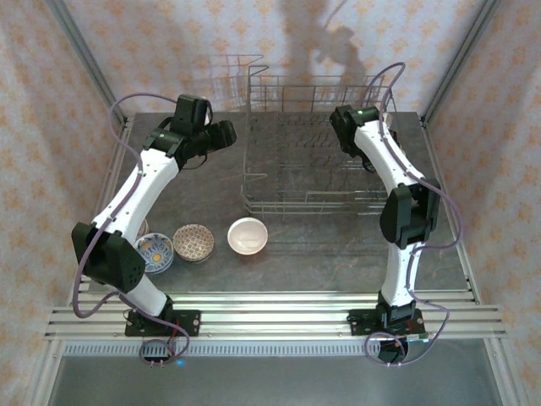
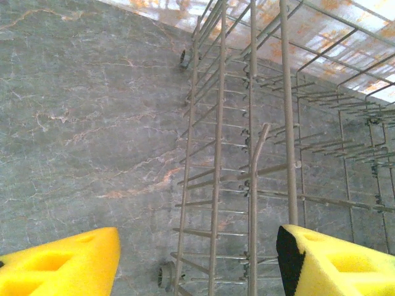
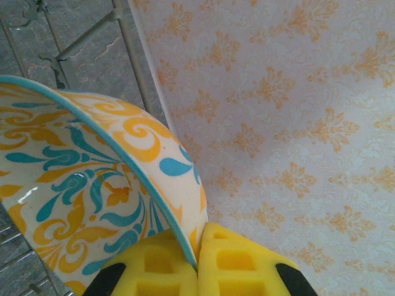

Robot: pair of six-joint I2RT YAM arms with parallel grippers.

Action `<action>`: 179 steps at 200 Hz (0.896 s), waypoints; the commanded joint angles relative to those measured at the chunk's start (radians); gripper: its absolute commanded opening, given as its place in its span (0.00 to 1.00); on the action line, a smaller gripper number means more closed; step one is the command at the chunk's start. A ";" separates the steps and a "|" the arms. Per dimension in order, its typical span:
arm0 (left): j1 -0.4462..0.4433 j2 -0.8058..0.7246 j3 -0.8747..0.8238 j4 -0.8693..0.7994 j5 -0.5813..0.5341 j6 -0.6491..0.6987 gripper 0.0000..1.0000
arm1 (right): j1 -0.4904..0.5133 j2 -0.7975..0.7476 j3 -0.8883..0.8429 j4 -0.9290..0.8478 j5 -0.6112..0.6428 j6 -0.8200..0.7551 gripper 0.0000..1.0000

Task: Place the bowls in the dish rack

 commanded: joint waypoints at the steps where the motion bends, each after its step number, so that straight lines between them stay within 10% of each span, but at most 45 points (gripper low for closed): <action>1: 0.010 -0.033 -0.020 0.019 0.025 0.043 0.69 | 0.003 0.044 0.068 -0.071 0.108 0.065 0.00; 113: 0.033 -0.035 -0.044 0.016 0.046 0.065 0.69 | 0.068 0.186 0.146 -0.148 0.072 0.066 0.00; 179: 0.060 -0.087 -0.120 0.058 0.038 0.042 0.69 | 0.088 0.238 0.136 -0.193 0.002 0.075 0.31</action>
